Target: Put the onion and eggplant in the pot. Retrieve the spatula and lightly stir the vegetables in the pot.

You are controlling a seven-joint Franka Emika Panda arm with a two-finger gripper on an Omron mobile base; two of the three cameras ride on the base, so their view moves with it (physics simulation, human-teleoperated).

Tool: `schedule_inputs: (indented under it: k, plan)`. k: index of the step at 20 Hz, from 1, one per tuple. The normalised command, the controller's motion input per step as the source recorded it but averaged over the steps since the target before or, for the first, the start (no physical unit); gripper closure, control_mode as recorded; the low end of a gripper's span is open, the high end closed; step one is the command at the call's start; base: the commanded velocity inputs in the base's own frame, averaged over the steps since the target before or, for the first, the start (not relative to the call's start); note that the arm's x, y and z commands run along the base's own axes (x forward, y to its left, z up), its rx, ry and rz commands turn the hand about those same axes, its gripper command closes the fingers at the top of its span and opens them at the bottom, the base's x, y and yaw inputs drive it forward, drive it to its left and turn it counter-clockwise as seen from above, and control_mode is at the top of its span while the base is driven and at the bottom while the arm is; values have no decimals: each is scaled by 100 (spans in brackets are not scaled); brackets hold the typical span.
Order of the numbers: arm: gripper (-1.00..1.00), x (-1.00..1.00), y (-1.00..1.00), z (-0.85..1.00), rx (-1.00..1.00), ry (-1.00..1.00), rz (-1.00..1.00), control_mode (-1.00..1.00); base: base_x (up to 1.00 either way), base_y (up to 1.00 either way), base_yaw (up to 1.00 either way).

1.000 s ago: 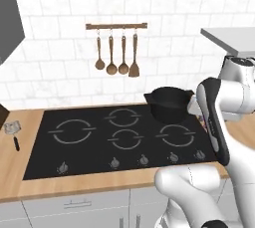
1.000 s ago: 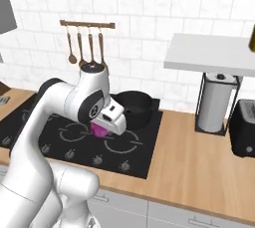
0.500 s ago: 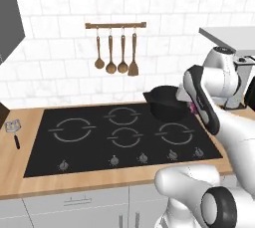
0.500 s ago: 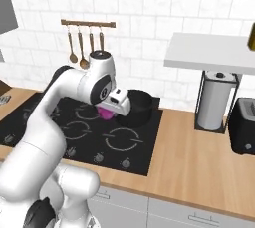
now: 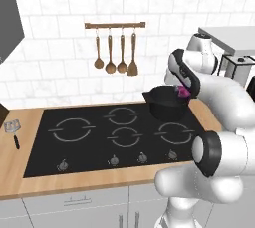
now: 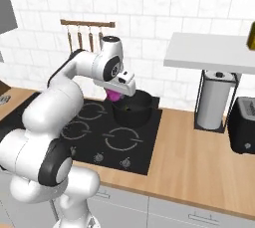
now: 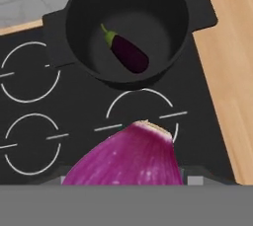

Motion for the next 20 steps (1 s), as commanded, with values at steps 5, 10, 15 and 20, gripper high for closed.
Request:
schedule_inputs:
  k: [5, 10, 15, 20]
  plan:
    - [100, 84, -5, -26, 0, 0, 0, -100, 0, 0, 0]
    - [100, 55, -8, -55, -3, -5, 0, -100, 0, 0, 0]
    - [100, 30, 0, -41, -2, -12, 0, -100, 0, 0, 0]
    - [100, 16, -5, -36, 0, -1, 0, -100, 0, 0, 0]
